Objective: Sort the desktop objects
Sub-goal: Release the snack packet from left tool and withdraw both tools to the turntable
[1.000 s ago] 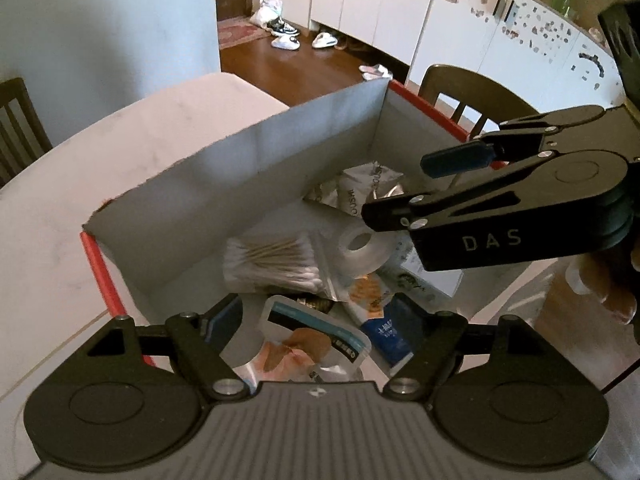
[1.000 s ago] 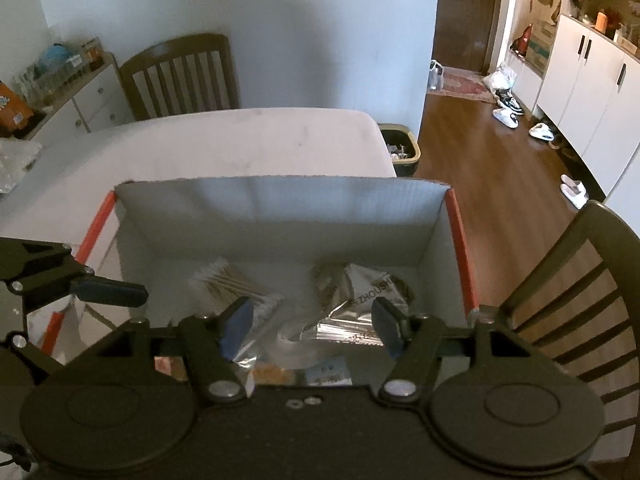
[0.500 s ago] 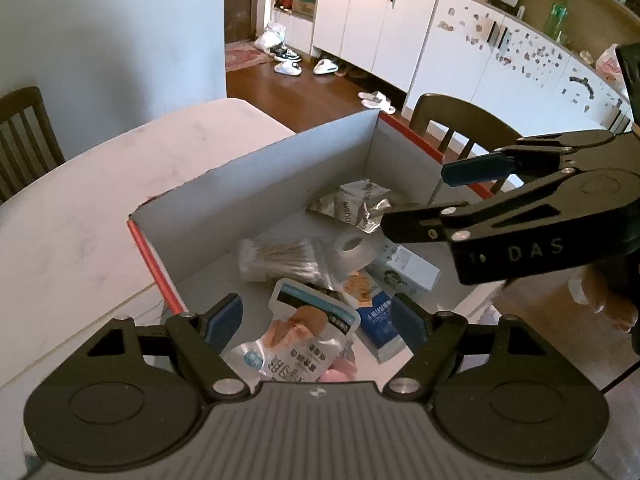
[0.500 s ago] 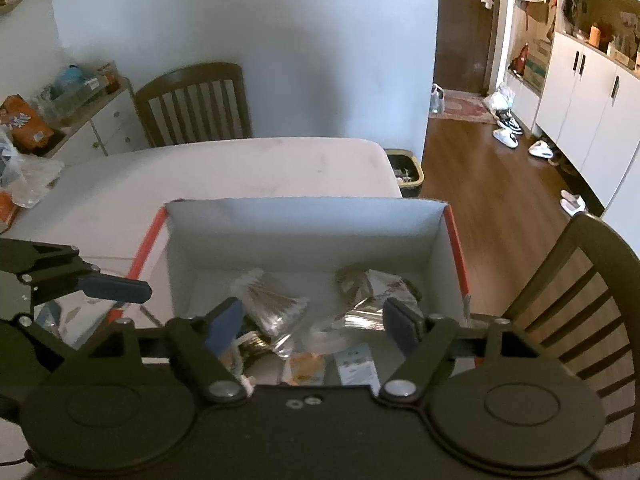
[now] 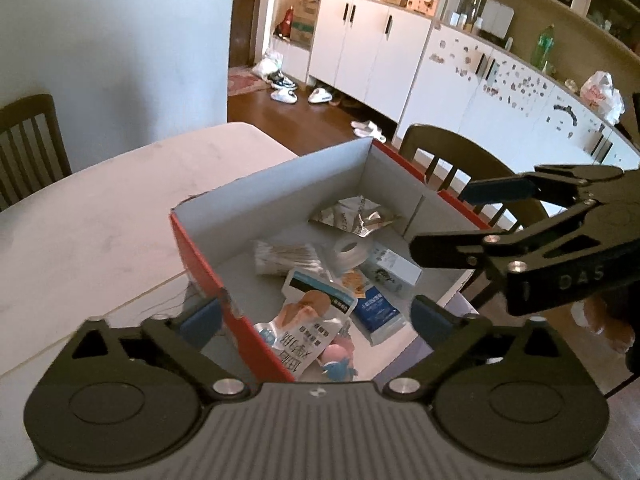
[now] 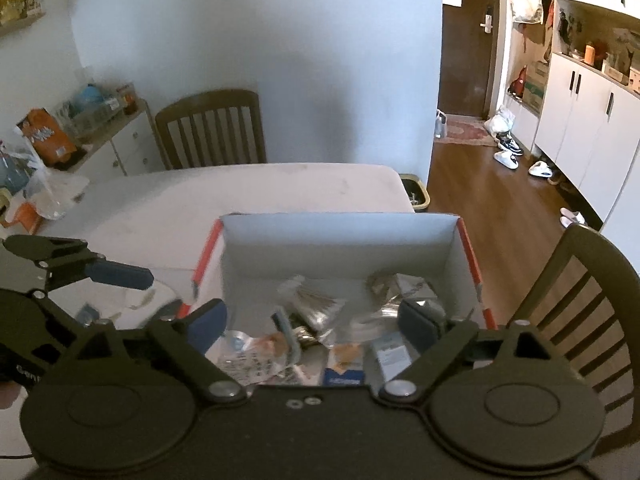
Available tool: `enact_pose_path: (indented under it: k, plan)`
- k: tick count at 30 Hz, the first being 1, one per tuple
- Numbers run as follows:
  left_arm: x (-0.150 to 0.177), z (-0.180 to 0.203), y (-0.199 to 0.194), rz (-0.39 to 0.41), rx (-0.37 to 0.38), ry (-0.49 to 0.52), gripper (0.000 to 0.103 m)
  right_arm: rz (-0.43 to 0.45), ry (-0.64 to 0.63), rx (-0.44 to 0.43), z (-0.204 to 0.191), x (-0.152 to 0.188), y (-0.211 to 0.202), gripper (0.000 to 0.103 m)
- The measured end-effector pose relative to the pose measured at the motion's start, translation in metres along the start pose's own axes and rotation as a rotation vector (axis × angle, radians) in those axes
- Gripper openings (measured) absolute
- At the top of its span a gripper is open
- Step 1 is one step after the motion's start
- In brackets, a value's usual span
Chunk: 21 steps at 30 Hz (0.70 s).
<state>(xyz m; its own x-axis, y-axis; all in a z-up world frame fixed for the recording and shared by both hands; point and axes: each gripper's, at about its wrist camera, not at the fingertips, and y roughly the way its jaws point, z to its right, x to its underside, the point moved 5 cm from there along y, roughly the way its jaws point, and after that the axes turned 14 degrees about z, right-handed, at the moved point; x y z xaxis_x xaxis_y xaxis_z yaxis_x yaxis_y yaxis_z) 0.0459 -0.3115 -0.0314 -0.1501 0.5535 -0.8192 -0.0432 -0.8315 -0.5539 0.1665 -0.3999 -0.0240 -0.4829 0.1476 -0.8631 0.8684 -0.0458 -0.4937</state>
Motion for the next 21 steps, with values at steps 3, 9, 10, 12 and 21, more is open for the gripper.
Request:
enact_pose_path:
  k: [3, 9, 10, 12, 21]
  plan:
    - [0.003, -0.003, -0.012, 0.012, 0.002, 0.006, 0.103, 0.015, 0.000, 0.003, -0.010, 0.001, -0.010, 0.096]
    - [0.009, -0.014, -0.033, 0.034, -0.002, 0.026, 0.103, 0.052, 0.011, 0.023, -0.026, 0.003, -0.028, 0.097]
    - [0.010, -0.017, -0.036, 0.036, -0.004, 0.027, 0.103, 0.055, 0.014, 0.024, -0.028, 0.004, -0.030, 0.097]
    - [0.013, -0.023, -0.044, 0.039, -0.006, 0.027, 0.103, 0.061, 0.015, 0.024, -0.035, 0.005, -0.035, 0.097]
    - [0.016, -0.059, -0.081, 0.076, -0.080, 0.029, 0.103, 0.070, 0.009, 0.001, -0.077, 0.016, -0.044, 0.097]
